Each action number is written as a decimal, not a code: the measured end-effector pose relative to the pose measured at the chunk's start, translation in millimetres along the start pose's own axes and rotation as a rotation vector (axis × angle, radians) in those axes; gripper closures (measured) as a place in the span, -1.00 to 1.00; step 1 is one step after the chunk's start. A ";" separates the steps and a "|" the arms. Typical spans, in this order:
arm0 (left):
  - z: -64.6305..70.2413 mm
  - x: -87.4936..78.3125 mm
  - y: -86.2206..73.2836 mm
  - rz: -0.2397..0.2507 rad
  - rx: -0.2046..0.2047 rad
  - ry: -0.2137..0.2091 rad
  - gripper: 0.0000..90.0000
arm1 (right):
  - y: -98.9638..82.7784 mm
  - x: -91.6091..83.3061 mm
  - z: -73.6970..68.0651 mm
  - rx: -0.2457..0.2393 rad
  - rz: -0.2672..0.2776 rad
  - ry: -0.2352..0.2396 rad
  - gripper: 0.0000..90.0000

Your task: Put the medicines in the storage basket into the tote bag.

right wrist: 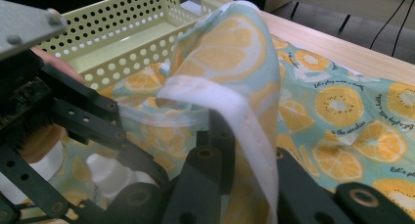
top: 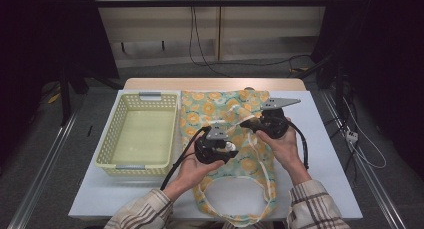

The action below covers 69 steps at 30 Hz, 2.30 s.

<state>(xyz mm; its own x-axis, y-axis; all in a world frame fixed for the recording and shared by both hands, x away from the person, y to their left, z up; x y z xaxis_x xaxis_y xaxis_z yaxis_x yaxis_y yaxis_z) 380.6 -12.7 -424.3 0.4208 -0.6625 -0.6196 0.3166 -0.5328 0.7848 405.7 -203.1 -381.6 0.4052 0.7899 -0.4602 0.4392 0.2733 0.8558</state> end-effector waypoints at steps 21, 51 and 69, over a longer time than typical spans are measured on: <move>-13.4 36.6 -10.8 -0.073 -0.013 0.064 0.33 | 0.4 0.4 -0.3 0.001 0.001 0.004 1.00; -9.5 11.1 -3.3 -0.049 0.019 0.062 -0.61 | -1.3 1.3 3.2 0.012 0.003 0.002 1.00; 6.0 -25.0 -5.6 -0.029 0.031 0.089 -0.73 | -1.4 -0.3 3.1 0.006 0.005 0.004 1.00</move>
<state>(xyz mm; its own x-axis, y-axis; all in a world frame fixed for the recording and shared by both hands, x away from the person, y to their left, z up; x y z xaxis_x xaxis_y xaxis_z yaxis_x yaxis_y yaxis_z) 363.2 3.7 -413.3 0.4861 -0.5982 -0.6371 0.3035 -0.5681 0.7650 407.4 -205.4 -383.4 0.4046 0.7934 -0.4548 0.4416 0.2659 0.8569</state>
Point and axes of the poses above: each handheld gripper's, and its own axes: x roughly forward along the jaws, y roughly out of its top, z roughly to its right, the point moved 2 cm from there along x, roughly forward along the jaws, and after that the axes turned 10 degrees about y, right-handed, at the moved point
